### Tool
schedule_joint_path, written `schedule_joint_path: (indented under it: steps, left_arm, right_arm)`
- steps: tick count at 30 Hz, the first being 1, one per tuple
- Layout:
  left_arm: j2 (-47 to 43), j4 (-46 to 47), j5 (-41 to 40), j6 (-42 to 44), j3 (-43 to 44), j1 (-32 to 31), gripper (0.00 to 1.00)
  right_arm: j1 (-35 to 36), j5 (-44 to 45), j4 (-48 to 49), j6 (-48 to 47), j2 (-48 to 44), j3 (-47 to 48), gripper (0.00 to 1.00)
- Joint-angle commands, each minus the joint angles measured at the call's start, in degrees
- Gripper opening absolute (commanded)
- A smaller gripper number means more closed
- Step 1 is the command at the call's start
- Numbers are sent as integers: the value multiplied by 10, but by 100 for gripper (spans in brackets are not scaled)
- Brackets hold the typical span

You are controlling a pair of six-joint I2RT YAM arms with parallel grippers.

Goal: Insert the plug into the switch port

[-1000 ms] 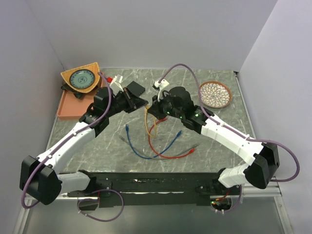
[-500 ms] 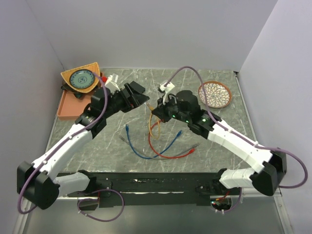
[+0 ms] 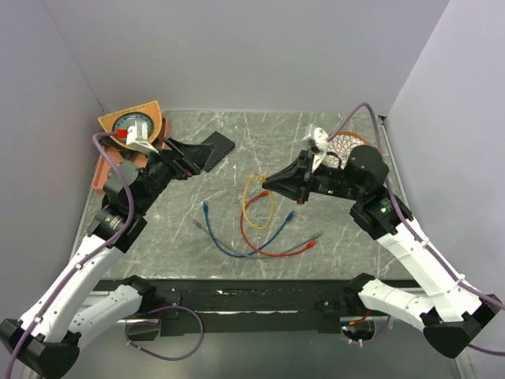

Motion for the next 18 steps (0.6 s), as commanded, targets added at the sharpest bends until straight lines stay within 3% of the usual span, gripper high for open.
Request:
schedule_joint_path:
  steps: [1,4,9,14,18]
  left_arm:
    - [18,10,3,22,-3,-1,96]
    - [26,8,7,23,-1,0,96]
    - [35,-4,-3,43,7,1,96]
    - [83,-99,-25,102,67,13,96]
    - [155,-127,27,131,101,46,96]
  right_arm:
    - [-58,-212,147,128,-12,-13,0]
    - [-80,-260,256,206,-5,-37,0]
    - [-86,-233,176,167,10,-15,0]
    - [-86,-89,34,93,26,25,0]
    - [-81,36,-42,47,28,22,0]
